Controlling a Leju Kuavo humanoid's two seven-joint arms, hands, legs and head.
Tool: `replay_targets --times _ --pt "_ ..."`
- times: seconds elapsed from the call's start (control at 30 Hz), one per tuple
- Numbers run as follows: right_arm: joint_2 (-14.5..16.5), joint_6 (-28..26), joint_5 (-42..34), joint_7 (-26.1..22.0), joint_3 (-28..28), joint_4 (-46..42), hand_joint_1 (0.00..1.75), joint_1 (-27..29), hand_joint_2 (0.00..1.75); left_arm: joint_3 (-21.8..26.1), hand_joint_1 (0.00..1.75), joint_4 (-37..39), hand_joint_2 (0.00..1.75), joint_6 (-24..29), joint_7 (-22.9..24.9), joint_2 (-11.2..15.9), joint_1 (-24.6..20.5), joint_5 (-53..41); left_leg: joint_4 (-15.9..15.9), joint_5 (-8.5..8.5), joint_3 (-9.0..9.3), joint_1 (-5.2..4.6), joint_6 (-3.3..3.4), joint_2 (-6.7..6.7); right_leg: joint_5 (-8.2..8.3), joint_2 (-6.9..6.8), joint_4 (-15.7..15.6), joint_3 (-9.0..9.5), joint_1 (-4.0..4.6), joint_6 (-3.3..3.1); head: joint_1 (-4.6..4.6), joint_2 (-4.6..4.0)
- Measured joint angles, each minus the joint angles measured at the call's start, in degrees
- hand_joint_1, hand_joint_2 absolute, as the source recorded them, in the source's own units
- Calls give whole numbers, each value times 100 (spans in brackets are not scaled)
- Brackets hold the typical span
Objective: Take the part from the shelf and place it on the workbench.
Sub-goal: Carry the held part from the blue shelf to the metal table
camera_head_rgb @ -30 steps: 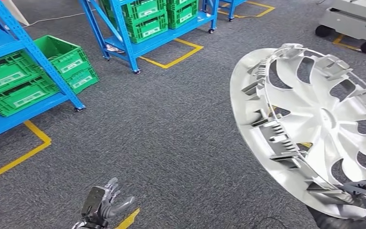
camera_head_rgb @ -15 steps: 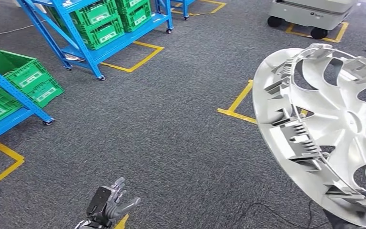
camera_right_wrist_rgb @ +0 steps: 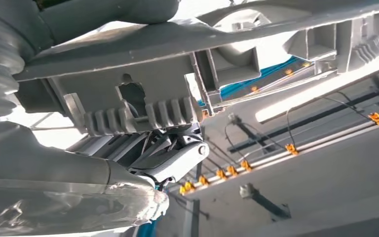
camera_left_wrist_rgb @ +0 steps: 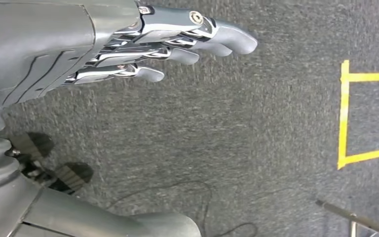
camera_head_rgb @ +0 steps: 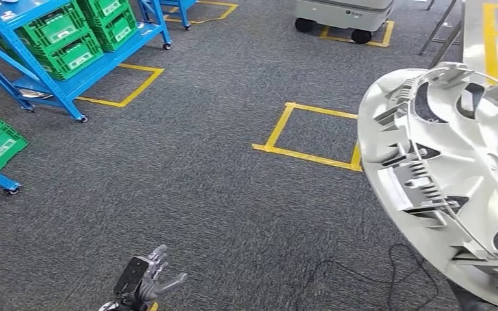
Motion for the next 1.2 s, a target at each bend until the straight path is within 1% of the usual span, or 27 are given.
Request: replay_targets --times 0.03,0.1,0.17,0.2,0.23,0.27,0.3,0.37,0.4,0.47,0.53,0.57,0.63,0.67,0.7,0.73,0.77,0.83,0.87,0.9,0.93,0.97,1.0,1.07,1.13,1.17,1.2 --pt "-1 0 87 63 -5 -29 175 6 175 -8 0 1 175 -2 0 2 -3 12 -50 32 17 12 8 77 -82 -127 117 -71 12 24 12 0" --pt "-1 0 228 185 -18 -70 175 7 175 -23 0 2 175 -6 0 9 11 31 -98 63 33 11 18 250 -425 -485 705 -356 24 61 33 0" --pt "-2 0 306 272 -40 -95 175 3 175 -32 0 7 175 -11 0 27 42 60 -95 64 24 2 22 429 -722 -634 1388 -657 2 111 42 0" --pt "-2 0 325 301 -55 -106 175 8 175 -33 0 10 175 -15 0 37 50 74 -94 62 21 2 18 515 -738 -663 1513 -697 -13 133 41 0" --pt "-2 0 335 322 -69 -115 175 13 175 -33 0 12 175 -21 0 45 51 83 -93 57 21 2 10 595 -651 -692 1409 -614 -29 152 43 0" --pt "-2 0 340 332 -82 -125 175 17 175 -34 0 13 175 -25 0 50 51 85 -90 48 28 3 -5 668 -494 -748 1090 -412 -45 167 42 0" --pt "-2 0 341 333 -93 -136 175 19 175 -34 0 13 175 -29 0 53 49 87 -80 34 38 0 -29 733 -353 -872 667 -157 -55 179 43 0" --pt "-2 0 362 329 -102 -161 175 14 175 -36 0 14 175 -37 0 69 44 88 -42 -3 49 -26 -100 828 -197 -1054 46 233 -46 135 33 0" --pt "-2 0 379 337 -105 -175 175 11 175 -38 0 14 175 -43 0 77 40 89 -26 -12 54 -38 -134 867 -194 -1086 -54 296 -31 95 27 0" --pt "-2 0 424 373 -116 -214 175 16 175 -46 0 14 175 -62 0 81 25 89 -12 -22 63 -36 -188 943 -179 -970 -45 279 -11 1 15 0" --pt "-1 -1 471 417 -123 -264 175 19 175 -66 0 14 175 -74 0 78 11 87 113 -155 21 -8 -243 820 -153 -867 -53 255 -18 -75 8 0" --pt "0 -1 492 434 -122 -284 175 12 175 -74 0 15 175 -77 0 77 12 85 325 -313 -67 4 -263 689 -136 -812 -60 250 -24 -110 1 0" --pt "1 0 528 463 -119 -307 175 -3 175 -83 0 18 175 -78 0 77 30 79 1066 -717 -395 13 -266 449 -116 -688 -60 225 -14 -155 -8 0" --pt "1 0 539 483 -120 -312 175 -7 175 -84 0 20 175 -78 0 77 41 76 1432 -855 -568 13 -255 405 -107 -610 -60 214 -1 -170 -8 0" --pt "1 0 546 502 -121 -317 175 -7 175 -86 0 22 175 -78 0 77 48 74 1648 -888 -676 11 -239 387 -100 -531 -59 207 14 -180 -7 0" --pt "1 0 550 516 -122 -322 175 -6 175 -87 0 24 175 -78 0 77 49 72 1649 -799 -688 7 -212 375 -94 -447 -58 204 27 -184 -6 0" --pt "1 0 554 525 -123 -325 175 -5 175 -87 0 24 175 -78 0 79 46 71 1434 -612 -596 0 -177 347 -88 -366 -57 207 36 -185 -6 0" --pt "1 0 559 526 -124 -332 175 -7 175 -88 0 24 175 -78 0 96 32 71 700 -186 -267 -23 -88 136 -74 -221 -51 209 44 -173 -6 0" --pt "1 0 560 526 -124 -338 175 -11 175 -88 0 24 175 -78 0 107 25 71 383 -67 -129 -30 -52 19 -64 -157 -43 196 43 -158 -6 0" --pt "1 0 560 526 -124 -345 175 -14 175 -88 0 24 175 -78 0 114 19 71 184 -21 -48 -36 -30 -68 -51 -99 -36 171 38 -135 -7 0" --pt "1 0 560 526 -125 -352 175 -13 175 -89 0 24 175 -78 0 118 15 71 100 -32 -19 -41 -18 -94 -33 -43 -36 142 31 -104 -7 0" --pt "1 0 561 527 -126 -361 175 -8 175 -90 0 24 175 -78 0 114 9 72 50 -29 -6 -42 -12 -46 -10 13 -47 111 21 -67 -8 0" --pt "1 0 565 528 -128 -367 175 1 175 -91 0 24 175 -79 0 107 2 75 9 -5 5 -35 -6 22 -6 9 -41 76 17 -38 -5 0" --pt "-1 0 591 549 -128 -379 175 3 175 -92 0 24 175 -87 0 90 -5 90 -90 60 26 -17 26 165 -170 -235 192 -75 36 11 16 0" --pt "-2 0 643 604 -126 -388 175 -9 175 -91 0 24 175 -102 0 83 20 120 -124 81 27 -20 45 320 -540 -550 841 -380 37 56 34 0" --pt "-2 0 673 640 -125 -392 175 -13 175 -90 0 24 175 -107 0 85 38 136 -122 80 23 -25 46 406 -694 -610 1196 -539 23 86 35 0" --pt "-2 0 703 685 -125 -397 175 -10 175 -90 0 24 175 -111 0 87 51 153 -120 78 21 -27 45 490 -768 -643 1435 -637 3 115 33 0"
